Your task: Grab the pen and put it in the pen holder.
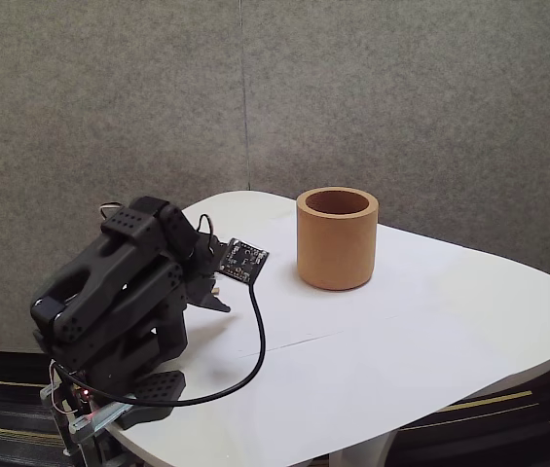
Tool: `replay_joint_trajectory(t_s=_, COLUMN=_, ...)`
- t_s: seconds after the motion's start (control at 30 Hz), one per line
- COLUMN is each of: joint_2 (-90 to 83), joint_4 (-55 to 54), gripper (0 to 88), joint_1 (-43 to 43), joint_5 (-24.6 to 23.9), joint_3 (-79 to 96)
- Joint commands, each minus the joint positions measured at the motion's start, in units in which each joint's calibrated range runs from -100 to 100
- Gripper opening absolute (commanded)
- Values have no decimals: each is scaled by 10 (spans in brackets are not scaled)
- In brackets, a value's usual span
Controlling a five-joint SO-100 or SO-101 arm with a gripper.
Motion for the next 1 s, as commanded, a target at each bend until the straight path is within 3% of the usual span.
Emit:
replay_joint_trajectory(t_s=0.0, joint_2=2, joint_4=8, gripper=216, joint_1=2, joint_5=0, joint_3=1)
replay_joint_trajectory(t_s=0.97, joint_2=2, joint_4=8, gripper=216, joint_1=-4, joint_5=0, joint_3=1)
